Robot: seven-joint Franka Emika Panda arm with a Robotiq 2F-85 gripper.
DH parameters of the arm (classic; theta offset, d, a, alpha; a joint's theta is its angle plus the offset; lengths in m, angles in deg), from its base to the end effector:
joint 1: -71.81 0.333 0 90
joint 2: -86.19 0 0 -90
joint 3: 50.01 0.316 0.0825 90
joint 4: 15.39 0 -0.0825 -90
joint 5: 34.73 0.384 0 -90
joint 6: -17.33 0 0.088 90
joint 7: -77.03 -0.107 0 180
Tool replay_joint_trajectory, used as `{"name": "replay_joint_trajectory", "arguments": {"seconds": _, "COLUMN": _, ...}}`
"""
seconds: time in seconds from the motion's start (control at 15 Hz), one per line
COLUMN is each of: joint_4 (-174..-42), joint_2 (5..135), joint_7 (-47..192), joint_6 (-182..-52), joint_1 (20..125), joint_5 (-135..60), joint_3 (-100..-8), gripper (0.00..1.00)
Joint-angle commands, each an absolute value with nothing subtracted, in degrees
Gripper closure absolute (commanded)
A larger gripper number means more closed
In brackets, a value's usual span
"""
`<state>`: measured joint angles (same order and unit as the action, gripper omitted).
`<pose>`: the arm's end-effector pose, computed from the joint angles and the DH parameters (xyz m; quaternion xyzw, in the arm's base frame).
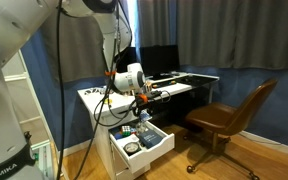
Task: Put the calculator inside the drawer
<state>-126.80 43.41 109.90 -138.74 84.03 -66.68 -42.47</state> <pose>0.5628 0.2231 0.0979 0.7665 0.6374 0.0191 0.0765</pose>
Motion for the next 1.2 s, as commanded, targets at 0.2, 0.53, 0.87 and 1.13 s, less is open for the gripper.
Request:
{"name": "replay_joint_trajectory", "arguments": {"seconds": 0.2, "joint_4": -118.6, "joint_2": 35.7, "joint_7": 117.6, "joint_6": -134.0, "joint_1": 79.9, "joint_5": -63.0, "joint_3": -40.5, "gripper": 0.47}}
{"name": "replay_joint_trajectory", "arguments": {"seconds": 0.53, "joint_4": -111.7, "joint_2": 28.8, "joint_7": 124.4, "joint_6": -133.2, "joint_1": 79.1, "joint_5": -62.8, "joint_3": -40.0, "gripper": 0.47}}
{"name": "replay_joint_trajectory", "arguments": {"seconds": 0.87, "joint_4": -106.2, "joint_2": 23.0, "joint_7": 129.5, "joint_6": -131.4, "joint_1": 80.1, "joint_5": -62.1, "joint_3": -39.6, "gripper": 0.47}}
{"name": "replay_joint_trajectory", "arguments": {"seconds": 1.13, "joint_4": -102.5, "joint_2": 19.6, "joint_7": 128.4, "joint_6": -130.8, "joint_1": 81.6, "joint_5": -61.2, "joint_3": -40.7, "gripper": 0.47}}
